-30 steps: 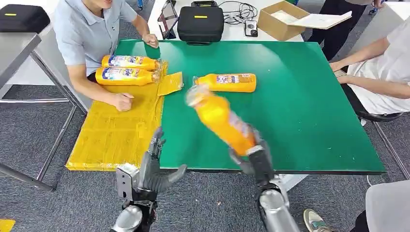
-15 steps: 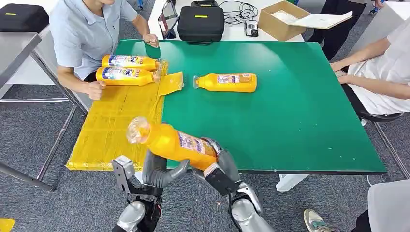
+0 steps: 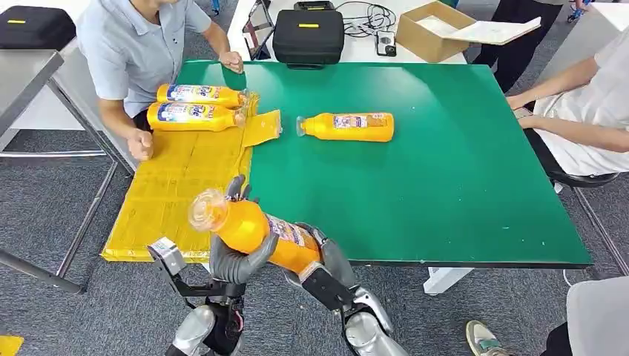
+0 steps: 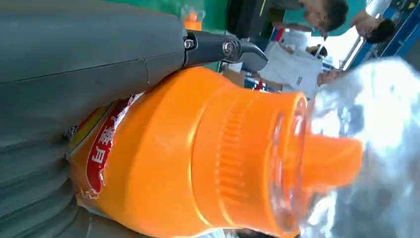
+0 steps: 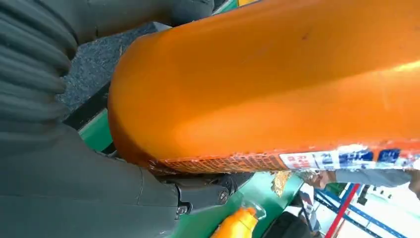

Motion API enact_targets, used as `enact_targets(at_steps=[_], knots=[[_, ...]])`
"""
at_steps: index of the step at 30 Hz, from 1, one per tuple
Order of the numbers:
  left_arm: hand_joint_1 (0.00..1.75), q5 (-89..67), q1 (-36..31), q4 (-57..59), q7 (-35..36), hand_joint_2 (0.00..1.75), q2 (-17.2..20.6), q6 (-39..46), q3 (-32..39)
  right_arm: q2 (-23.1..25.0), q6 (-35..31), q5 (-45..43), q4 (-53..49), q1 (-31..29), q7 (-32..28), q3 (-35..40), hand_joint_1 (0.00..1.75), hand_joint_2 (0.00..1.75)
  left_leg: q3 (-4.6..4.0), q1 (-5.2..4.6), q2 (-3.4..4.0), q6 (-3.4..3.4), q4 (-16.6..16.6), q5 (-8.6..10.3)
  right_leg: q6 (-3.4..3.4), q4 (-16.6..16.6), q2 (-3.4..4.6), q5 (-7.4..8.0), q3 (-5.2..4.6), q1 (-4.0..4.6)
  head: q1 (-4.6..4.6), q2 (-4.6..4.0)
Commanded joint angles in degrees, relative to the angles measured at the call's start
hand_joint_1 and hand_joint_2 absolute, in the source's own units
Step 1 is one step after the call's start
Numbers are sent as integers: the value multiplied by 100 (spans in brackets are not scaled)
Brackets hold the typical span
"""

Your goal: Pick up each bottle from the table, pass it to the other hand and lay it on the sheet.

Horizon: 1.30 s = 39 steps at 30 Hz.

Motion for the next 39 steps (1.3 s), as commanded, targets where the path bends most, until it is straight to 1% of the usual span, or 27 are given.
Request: enact_targets(at_steps=[1, 4, 8, 9, 10, 11, 12, 16, 17, 18, 19, 23, 25, 28, 31, 32, 36, 38, 39], knots=[[175, 90, -223, 385, 218, 175, 121, -596, -201, -83, 170, -48, 638, -369, -106, 292, 175, 175, 7, 4, -1, -4, -3, 1, -9, -5, -2, 1, 9, 5, 0, 0], [175, -88, -293, 642, 150, 175, 164, -713, -210, -110, 240, -79, 507, -366, -116, 271, 175, 175, 9, 4, 3, -4, -5, 2, -9, -8, 1, 3, 9, 5, 2, 0], [175, -340, -372, 882, 237, 175, 251, -771, -253, -152, 331, -136, 127, -274, -109, 255, 175, 175, 6, 1, -3, -4, -5, 3, -7, -4, -4, 1, 5, 2, 2, 0], [175, -451, -412, 1028, 329, 175, 274, -785, -265, -179, 374, -180, -87, -209, -68, 243, 171, 175, 9, 4, 0, -5, -5, 2, -10, -7, -1, 3, 8, 6, 2, 0], [175, -486, -426, 1076, 342, 175, 288, -789, -274, -176, 383, -212, -143, -192, -59, 222, 127, 175, 6, 3, 0, -4, -4, 2, -8, -5, -2, 2, 5, 5, 2, 0], [175, -532, -442, 1173, 344, 175, 286, -793, -265, -159, 521, -385, -256, -150, -10, 150, 9, 175, 6, -1, 2, -3, -4, 1, -6, -2, 0, 1, 3, 1, 0, 0], [175, -543, -450, 1227, 341, 175, 283, -822, -251, -170, 548, -424, -358, -131, 1, 134, 0, 175, 5, -1, 0, -3, -3, 1, -5, -2, -2, 0, 3, 1, 2, 0], [175, -549, -462, 1274, 358, 175, 273, -799, -187, -182, 549, -503, -502, -92, 7, 59, 0, 175, 9, 1, 11, -4, -4, -1, -9, -4, 10, 1, 6, 2, 2, 0], [175, -556, -476, 1303, 378, 175, 263, -749, -154, -186, 546, -523, -548, -78, -1, 41, 0, 0, 7, 1, 8, -3, -4, -1, -6, -4, 7, 1, 5, 2, -2, 0], [175, -553, -522, 1366, 433, 175, 238, -610, -50, -199, 534, -565, -683, -36, -26, 1, 0, 0, 6, 5, 11, -6, 0, -2, -11, -3, 9, 2, 1, 7, 2, 0], [175, -512, -557, 1415, 459, 175, 218, -515, 47, -218, 543, -563, -763, -18, -23, 6, 0, 0, 2, 1, -3, -4, -2, 2, -9, -1, -5, 0, 2, 3, 2, 0], [175, -443, -637, 1449, 511, 175, 231, -444, 150, -249, 555, -564, -860, 15, -21, 16, 0, 0, 0, -2, 9, -3, -4, 1, -6, -1, 10, 3, -3, -1, 2, 0], [175, -251, -680, 1438, 547, 175, 177, -272, 393, -279, 541, -575, -926, 55, -83, 11, 0, 0, 2, 3, 13, -5, -4, 0, -9, -4, 14, 5, -1, 4, 2, 0], [175, -137, -804, 1279, 534, 175, 226, -59, 689, -322, 482, -582, -989, 98, -139, -50, 0, 0, -1, 3, 7, -5, -1, 0, -9, -1, 7, 2, -2, 4, 2, 0], [175, -127, -826, 1151, 527, 175, 246, 84, 832, -328, 438, -602, -1048, 128, -144, -118, 0, 0, -1, 2, 9, -6, 0, 0, -10, 0, 9, 3, -3, 5, 4, 0], [175, -284, -842, 1050, 394, 175, 277, 312, 912, -351, 352, -565, -1088, 160, -163, -152, 0, 0, -1, 2, 9, -5, 0, 0, -7, 0, 9, 2, -4, 4, 2, 0], [175, -1787, -948, 836, -122, 175, 470, 1984, 1092, -489, -112, -343, -1394, 369, -182, -296, 0, 0, -5, 1, -1, -4, 0, 2, -5, 0, -1, 1, -5, 4, 4, 0], [175, -2305, -985, 789, -267, 175, 546, 2490, 1156, -545, -304, -331, -1568, 448, -182, -335, 0, 0, -4, 3, 2, -5, 0, 2, -7, -1, 2, 2, -4, 5, -2, 0], [175, -2452, -982, 725, -271, 175, 574, 2564, 1200, -576, -404, -352, -1661, 483, -182, -359, 0, 0, -6, 4, 6, -5, 0, 2, -6, -1, 3, 2, -10, 6, 4, 0]])
